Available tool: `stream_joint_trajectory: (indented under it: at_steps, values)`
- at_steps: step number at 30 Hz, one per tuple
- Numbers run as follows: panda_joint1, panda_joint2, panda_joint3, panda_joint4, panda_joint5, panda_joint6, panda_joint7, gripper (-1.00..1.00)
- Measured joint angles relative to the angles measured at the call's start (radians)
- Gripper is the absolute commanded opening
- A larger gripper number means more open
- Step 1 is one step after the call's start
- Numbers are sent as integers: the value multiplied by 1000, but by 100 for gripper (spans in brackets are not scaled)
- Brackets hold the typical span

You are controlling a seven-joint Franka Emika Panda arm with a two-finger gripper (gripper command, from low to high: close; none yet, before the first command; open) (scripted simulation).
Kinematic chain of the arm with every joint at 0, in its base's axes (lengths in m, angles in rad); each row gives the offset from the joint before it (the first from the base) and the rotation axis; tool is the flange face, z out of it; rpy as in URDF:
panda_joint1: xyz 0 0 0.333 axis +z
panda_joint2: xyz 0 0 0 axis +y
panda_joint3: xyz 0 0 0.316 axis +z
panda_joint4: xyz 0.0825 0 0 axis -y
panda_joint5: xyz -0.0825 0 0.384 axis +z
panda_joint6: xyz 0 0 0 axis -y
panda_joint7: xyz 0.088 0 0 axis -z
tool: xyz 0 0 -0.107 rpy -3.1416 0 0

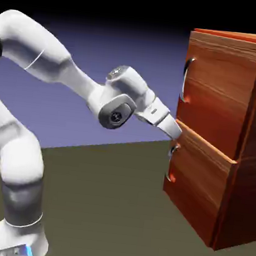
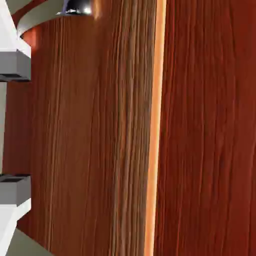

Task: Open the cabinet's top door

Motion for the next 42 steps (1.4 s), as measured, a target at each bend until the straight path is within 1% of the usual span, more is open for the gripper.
stream_joint_trajectory:
  at_steps: [42]
  values:
    - [-1009,-944,926,317,1827,-404,-606,0]
